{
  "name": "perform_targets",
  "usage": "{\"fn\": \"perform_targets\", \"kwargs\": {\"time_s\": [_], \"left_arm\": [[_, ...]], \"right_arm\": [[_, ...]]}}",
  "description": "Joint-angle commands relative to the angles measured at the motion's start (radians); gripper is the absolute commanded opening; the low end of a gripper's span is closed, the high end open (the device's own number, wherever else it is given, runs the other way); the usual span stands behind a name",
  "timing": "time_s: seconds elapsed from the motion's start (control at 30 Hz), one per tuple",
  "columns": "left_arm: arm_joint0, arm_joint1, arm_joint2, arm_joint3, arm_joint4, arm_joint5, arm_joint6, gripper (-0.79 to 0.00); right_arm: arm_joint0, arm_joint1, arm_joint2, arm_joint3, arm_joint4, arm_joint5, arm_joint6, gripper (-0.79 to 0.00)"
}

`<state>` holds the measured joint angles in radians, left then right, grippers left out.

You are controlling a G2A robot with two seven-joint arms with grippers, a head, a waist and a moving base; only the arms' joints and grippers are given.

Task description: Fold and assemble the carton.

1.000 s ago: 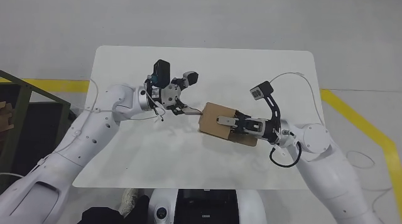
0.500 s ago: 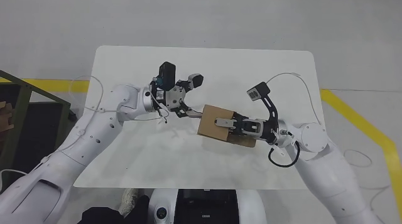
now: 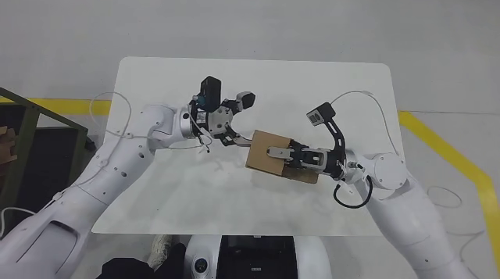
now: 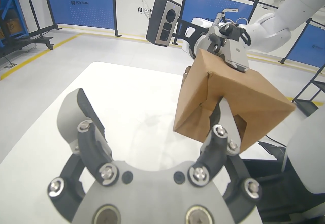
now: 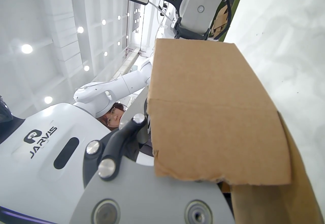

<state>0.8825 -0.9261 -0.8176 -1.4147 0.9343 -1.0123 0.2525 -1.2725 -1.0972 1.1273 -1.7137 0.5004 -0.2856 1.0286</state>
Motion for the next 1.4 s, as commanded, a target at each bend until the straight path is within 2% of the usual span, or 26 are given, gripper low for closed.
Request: {"fn": "perform_targets", "kwargs": {"time_s": [0.0,0.3,0.63,0.83,1.07,1.37], "left_arm": [[-0.003,-0.001,0.004,0.001,0.000,0.000,0.001,0.000],[-0.001,0.005,-0.014,0.018,0.006,0.000,0.021,0.000],[0.095,0.047,-0.145,0.015,0.112,0.000,0.099,0.000],[0.186,0.089,-0.223,-0.005,0.254,0.000,0.190,0.000],[0.285,0.136,-0.273,-0.007,0.371,0.000,0.291,0.000],[0.351,0.166,-0.286,-0.010,0.468,0.000,0.338,0.000]], "right_arm": [[0.000,0.000,0.000,0.000,0.000,0.000,0.000,-0.785],[0.007,-0.001,-0.004,0.017,0.000,0.003,0.000,-0.785],[0.112,-0.023,-0.104,0.183,-0.048,-0.016,0.053,-0.785],[0.223,-0.060,-0.213,0.366,-0.067,-0.063,0.065,-0.785],[0.339,-0.114,-0.330,0.562,-0.090,-0.105,0.050,-0.785],[0.429,-0.183,-0.429,0.713,-0.064,-0.137,0.011,-0.785]]}}
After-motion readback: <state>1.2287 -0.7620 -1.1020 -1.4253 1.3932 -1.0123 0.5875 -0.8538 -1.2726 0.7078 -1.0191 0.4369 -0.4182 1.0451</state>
